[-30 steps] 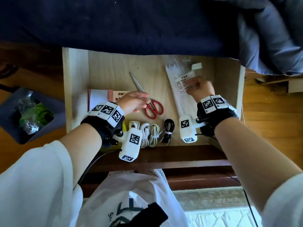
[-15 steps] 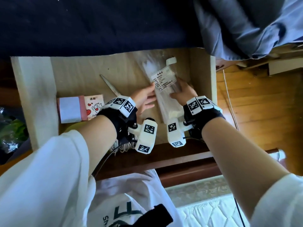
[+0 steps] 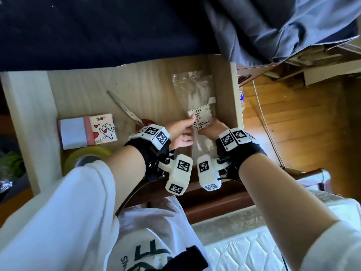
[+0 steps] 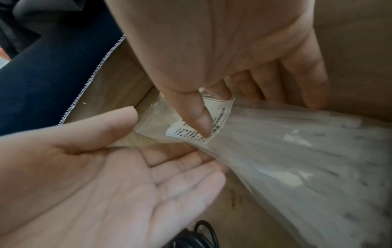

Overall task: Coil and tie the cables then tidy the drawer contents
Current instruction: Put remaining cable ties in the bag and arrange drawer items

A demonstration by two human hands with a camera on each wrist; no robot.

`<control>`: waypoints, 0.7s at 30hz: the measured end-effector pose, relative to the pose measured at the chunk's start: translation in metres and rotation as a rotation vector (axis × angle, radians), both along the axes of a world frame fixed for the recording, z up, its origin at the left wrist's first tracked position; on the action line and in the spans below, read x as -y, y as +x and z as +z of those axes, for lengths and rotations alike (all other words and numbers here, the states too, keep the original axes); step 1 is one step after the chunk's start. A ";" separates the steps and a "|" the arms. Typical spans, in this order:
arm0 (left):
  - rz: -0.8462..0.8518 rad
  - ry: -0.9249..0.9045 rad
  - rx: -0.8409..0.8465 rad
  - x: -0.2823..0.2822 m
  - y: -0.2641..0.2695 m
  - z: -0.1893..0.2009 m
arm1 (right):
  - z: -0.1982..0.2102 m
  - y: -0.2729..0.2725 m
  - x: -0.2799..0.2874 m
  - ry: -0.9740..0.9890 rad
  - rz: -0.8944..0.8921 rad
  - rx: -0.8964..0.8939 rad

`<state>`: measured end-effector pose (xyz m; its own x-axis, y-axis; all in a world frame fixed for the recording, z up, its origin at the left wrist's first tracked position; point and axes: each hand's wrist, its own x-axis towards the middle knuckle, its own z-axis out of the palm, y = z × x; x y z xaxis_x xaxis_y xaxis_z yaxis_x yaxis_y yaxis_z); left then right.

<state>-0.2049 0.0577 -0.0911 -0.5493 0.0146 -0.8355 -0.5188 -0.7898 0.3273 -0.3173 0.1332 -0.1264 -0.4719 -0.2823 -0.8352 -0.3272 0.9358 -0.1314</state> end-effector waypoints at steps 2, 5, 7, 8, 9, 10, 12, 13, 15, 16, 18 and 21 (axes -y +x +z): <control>-0.007 -0.005 -0.007 -0.003 0.002 0.000 | -0.004 0.001 -0.002 -0.010 -0.020 0.015; -0.035 -0.013 -0.025 -0.001 0.005 0.001 | -0.009 0.001 -0.002 0.005 0.000 0.035; -0.061 -0.061 -0.027 0.006 0.009 0.004 | 0.008 0.006 0.001 0.033 0.005 -0.013; -0.064 -0.100 -0.024 0.011 0.013 0.005 | 0.014 0.006 0.001 0.034 0.001 -0.062; -0.052 -0.153 -0.019 0.018 0.017 0.005 | 0.017 0.005 0.002 0.026 -0.021 -0.114; -0.024 -0.218 -0.012 0.026 0.022 0.004 | 0.025 0.007 0.002 -0.017 -0.031 -0.167; 0.072 -0.370 0.026 0.043 0.036 0.000 | 0.037 0.013 0.009 -0.147 -0.014 -0.223; 0.127 -0.442 0.076 0.051 0.043 -0.002 | 0.040 0.016 0.014 -0.226 -0.007 -0.221; 0.187 -0.564 0.171 0.063 0.058 -0.007 | 0.037 0.024 0.027 -0.371 0.016 -0.174; 0.180 -0.610 0.201 0.066 0.065 -0.009 | 0.036 0.030 0.035 -0.413 0.034 -0.128; 0.144 -0.662 0.243 0.068 0.075 -0.012 | 0.030 0.046 0.049 -0.474 0.053 -0.005; 0.140 -0.654 0.269 0.067 0.085 -0.012 | 0.019 0.068 0.065 -0.473 0.097 0.148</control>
<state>-0.1201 -0.0089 -0.1034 -0.2831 -0.5907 -0.7556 -0.5563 -0.5407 0.6311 -0.2495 0.0677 -0.1075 -0.3109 -0.6826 -0.6614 -0.3555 0.7289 -0.5851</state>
